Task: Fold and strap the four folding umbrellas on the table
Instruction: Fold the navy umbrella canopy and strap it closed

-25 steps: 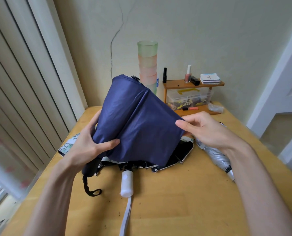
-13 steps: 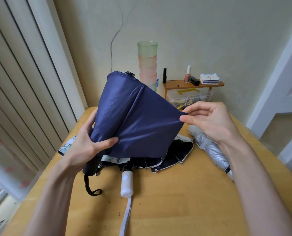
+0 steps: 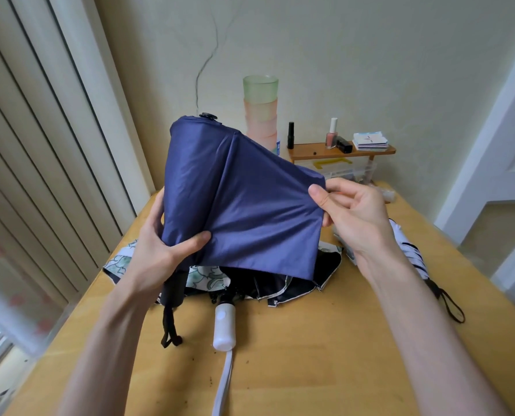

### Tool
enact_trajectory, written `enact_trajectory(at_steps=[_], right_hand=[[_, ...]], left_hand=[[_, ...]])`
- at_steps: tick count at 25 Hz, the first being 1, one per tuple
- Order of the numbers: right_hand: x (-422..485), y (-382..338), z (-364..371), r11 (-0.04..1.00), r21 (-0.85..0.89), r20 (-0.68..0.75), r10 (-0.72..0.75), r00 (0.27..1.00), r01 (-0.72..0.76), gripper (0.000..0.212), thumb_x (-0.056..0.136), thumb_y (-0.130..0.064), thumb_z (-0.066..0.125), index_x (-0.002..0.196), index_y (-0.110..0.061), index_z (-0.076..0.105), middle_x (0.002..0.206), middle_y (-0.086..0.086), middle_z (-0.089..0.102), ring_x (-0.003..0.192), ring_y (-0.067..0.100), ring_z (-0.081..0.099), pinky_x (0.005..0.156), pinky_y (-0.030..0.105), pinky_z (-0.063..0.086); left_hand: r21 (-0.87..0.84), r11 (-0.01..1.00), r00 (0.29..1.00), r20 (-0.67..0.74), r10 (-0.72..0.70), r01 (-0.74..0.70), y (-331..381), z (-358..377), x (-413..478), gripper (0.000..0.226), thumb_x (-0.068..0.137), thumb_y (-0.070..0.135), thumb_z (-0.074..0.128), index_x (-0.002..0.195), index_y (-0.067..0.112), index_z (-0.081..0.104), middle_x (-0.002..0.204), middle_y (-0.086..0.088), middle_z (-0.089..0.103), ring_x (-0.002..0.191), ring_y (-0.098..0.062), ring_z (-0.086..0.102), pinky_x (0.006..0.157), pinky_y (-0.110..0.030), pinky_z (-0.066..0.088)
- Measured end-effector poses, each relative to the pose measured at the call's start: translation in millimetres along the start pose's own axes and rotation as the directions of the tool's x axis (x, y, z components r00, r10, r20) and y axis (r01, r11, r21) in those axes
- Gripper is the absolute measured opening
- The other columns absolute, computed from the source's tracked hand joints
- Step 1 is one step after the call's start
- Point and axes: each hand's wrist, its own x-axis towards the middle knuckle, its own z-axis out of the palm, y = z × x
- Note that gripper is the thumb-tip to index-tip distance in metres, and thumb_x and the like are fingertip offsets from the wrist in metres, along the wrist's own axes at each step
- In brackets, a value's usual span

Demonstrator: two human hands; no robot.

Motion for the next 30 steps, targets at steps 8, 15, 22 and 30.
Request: enact_trajectory(at_steps=[8, 15, 22, 30], right_hand=[[-3, -8, -2, 0.989, 0.036, 0.154, -0.144, 0.977, 0.141, 0.030, 0.098, -0.001, 0.072, 0.121, -0.019, 0.067, 0.109, 0.003, 0.080, 0.105, 0.019, 0.076, 0.091, 0.031, 0.061], [-2, -11, -10, 0.962, -0.152, 0.299, -0.173, 0.938, 0.226, 0.013, 0.094, -0.008, 0.078, 0.105, -0.016, 0.076, 0.102, -0.005, 0.079, 0.096, 0.010, 0.075, 0.088, 0.024, 0.060], [3, -5, -19, 0.963, -0.233, 0.323, -0.053, 0.945, 0.134, 0.008, 0.091, -0.023, 0.080, 0.095, -0.017, 0.076, 0.090, -0.004, 0.081, 0.081, 0.007, 0.077, 0.071, 0.016, 0.055], [6, -4, -24, 0.951, -0.243, 0.382, -0.088, 0.920, 0.193, 0.012, 0.097, -0.010, 0.074, 0.090, -0.019, 0.080, 0.087, -0.004, 0.079, 0.080, 0.007, 0.070, 0.080, 0.025, 0.055]], left_hand=[[0.026, 0.999, 0.999, 0.022, -0.023, 0.022, 2, 1, -6, 0.091, 0.069, 0.016, 0.093, 0.149, 0.031, 0.051, 0.139, 0.015, 0.065, 0.129, -0.007, 0.062, 0.102, -0.029, 0.053], [0.065, 0.996, 0.997, 0.054, -0.058, 0.054, 7, -12, -7, 0.090, 0.066, 0.019, 0.090, 0.147, 0.030, 0.053, 0.132, 0.016, 0.069, 0.123, -0.006, 0.066, 0.094, -0.024, 0.058], [0.058, 0.997, 0.995, 0.073, -0.064, 0.060, 7, -14, -9, 0.082, 0.067, 0.015, 0.088, 0.141, 0.031, 0.057, 0.129, 0.014, 0.071, 0.120, -0.008, 0.068, 0.089, -0.018, 0.057], [0.079, 0.995, 0.996, 0.052, -0.069, 0.065, 5, -12, -7, 0.085, 0.073, 0.001, 0.093, 0.143, 0.029, 0.055, 0.124, 0.019, 0.072, 0.116, -0.003, 0.068, 0.084, -0.015, 0.056]])
